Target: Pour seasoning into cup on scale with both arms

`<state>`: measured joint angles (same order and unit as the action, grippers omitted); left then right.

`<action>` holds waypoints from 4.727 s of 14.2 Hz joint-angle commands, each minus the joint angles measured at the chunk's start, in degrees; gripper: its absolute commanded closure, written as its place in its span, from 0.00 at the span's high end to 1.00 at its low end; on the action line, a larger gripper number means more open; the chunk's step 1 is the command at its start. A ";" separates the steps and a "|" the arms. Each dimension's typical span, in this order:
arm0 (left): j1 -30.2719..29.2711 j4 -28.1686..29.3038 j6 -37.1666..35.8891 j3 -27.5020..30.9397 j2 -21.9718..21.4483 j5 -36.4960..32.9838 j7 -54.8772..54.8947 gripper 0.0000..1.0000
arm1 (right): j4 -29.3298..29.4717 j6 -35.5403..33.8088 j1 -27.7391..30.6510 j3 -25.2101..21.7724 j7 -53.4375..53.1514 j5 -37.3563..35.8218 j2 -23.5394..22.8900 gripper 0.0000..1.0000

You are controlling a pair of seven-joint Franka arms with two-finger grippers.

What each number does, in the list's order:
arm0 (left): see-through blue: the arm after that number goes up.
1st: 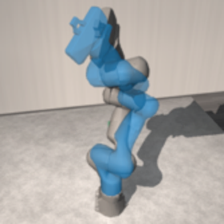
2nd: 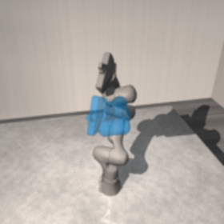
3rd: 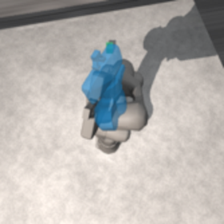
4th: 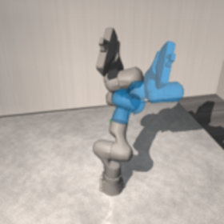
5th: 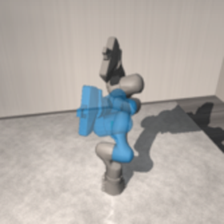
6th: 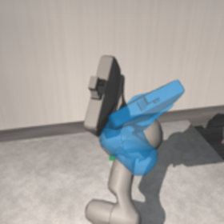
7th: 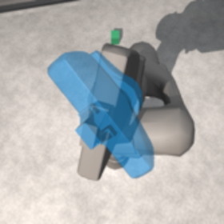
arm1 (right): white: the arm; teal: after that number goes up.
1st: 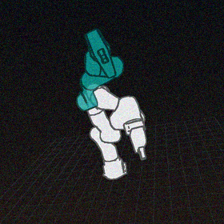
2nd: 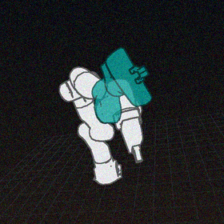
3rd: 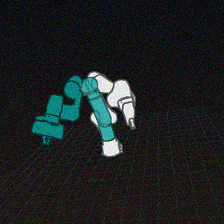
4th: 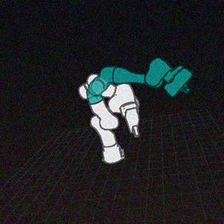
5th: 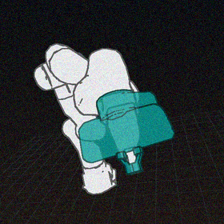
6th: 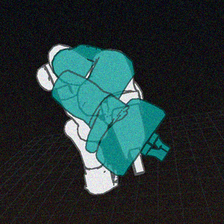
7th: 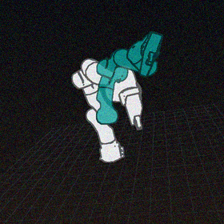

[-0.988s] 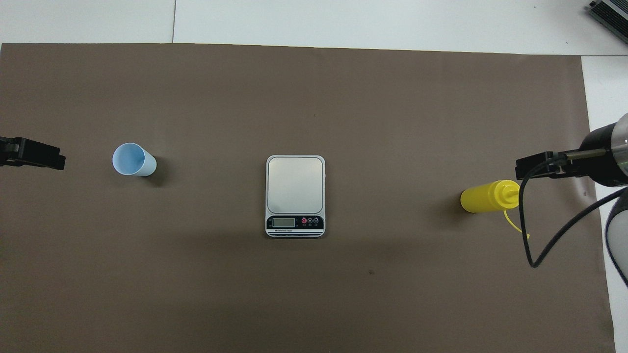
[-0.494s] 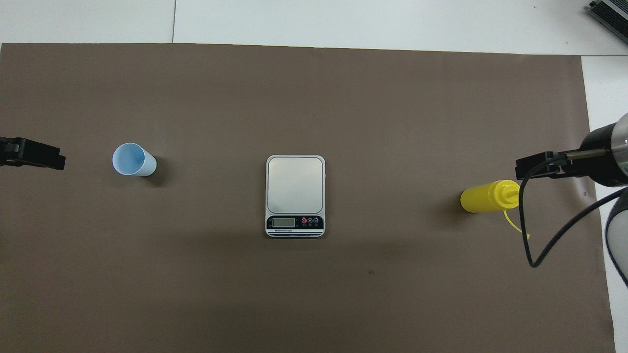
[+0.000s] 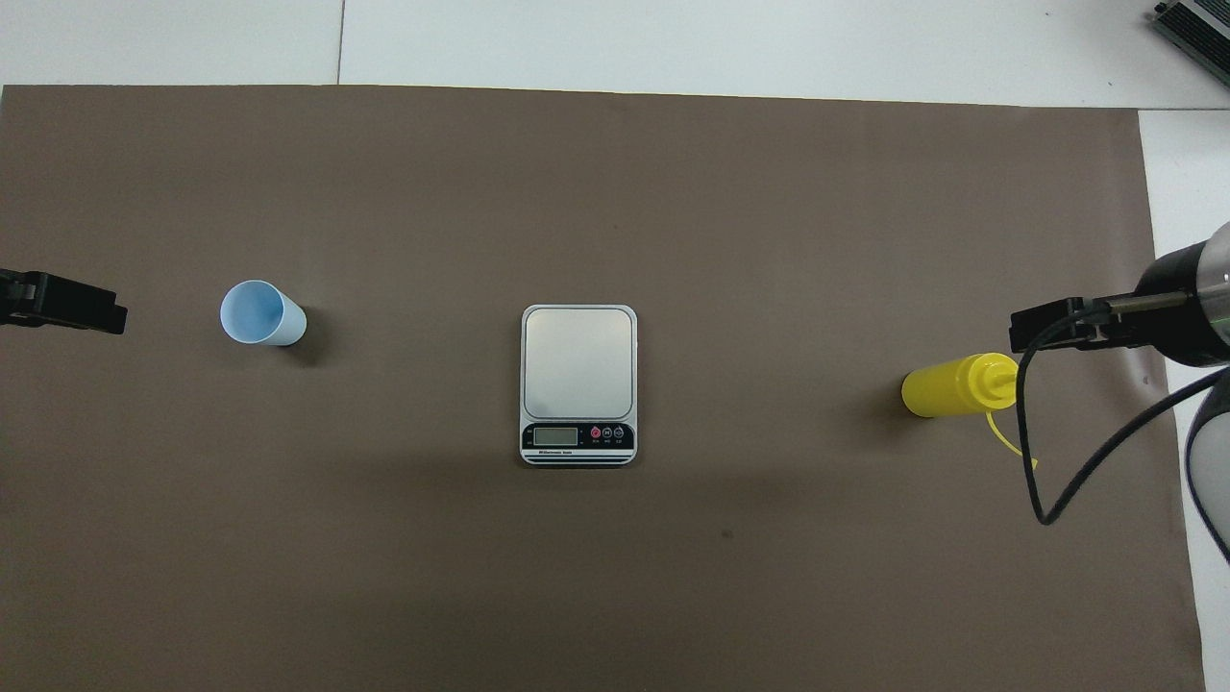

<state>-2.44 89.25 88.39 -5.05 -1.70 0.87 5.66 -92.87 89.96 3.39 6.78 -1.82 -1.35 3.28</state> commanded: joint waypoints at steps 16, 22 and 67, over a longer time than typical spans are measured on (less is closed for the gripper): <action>-3.72 7.40 22.94 0.92 11.45 -0.26 0.50 1.00 | -0.74 -0.58 0.48 0.25 -0.46 0.12 0.94 1.00; -4.16 20.70 34.39 0.83 8.55 1.58 -3.63 1.00 | -0.74 -0.58 0.56 0.25 -0.46 0.12 0.94 1.00; 23.95 4.79 17.59 -2.07 14.00 0.80 -29.90 0.00 | -0.74 -0.58 0.56 0.25 -0.46 0.12 0.94 1.00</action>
<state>18.65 94.04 104.06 -7.84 12.15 2.33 -20.86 -92.88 89.96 3.39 6.78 -1.82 -1.35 3.28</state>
